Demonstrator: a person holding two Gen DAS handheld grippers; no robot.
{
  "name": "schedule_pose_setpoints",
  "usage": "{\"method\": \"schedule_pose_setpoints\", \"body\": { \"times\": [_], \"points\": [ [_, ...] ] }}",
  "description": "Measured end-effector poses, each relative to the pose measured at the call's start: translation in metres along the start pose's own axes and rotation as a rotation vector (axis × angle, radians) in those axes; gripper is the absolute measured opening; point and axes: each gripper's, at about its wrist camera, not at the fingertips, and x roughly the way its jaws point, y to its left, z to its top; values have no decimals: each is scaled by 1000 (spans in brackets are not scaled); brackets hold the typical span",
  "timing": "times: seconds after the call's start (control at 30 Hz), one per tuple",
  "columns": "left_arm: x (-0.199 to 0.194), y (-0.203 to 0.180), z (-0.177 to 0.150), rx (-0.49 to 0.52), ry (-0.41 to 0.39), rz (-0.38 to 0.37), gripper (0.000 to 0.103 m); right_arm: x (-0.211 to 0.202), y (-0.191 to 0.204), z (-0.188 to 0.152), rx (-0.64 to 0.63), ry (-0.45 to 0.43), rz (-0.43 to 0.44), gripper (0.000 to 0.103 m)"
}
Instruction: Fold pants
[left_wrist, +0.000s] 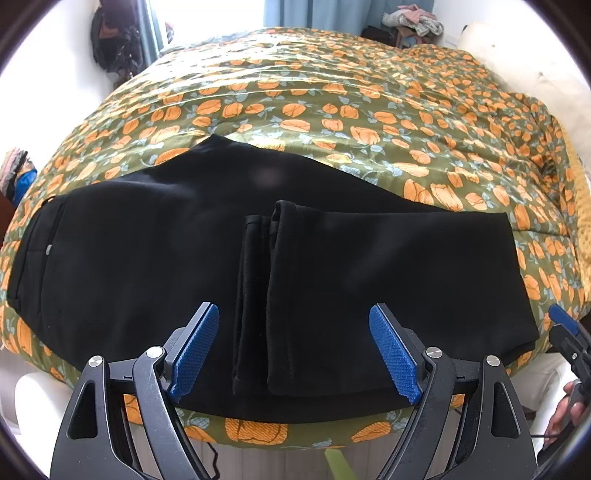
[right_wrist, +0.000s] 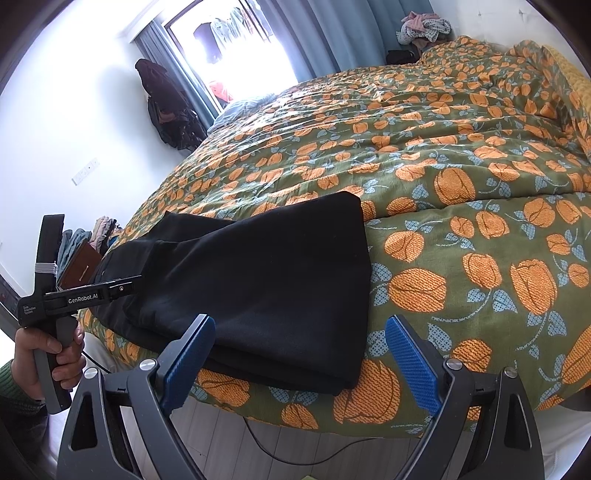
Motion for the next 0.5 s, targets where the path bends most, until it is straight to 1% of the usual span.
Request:
{"method": "schedule_pose_setpoints", "body": {
  "times": [0.5],
  "points": [
    [1,-1,-1,-2,3,4,85,0,-2,0,1,-2,0,93]
  ]
}}
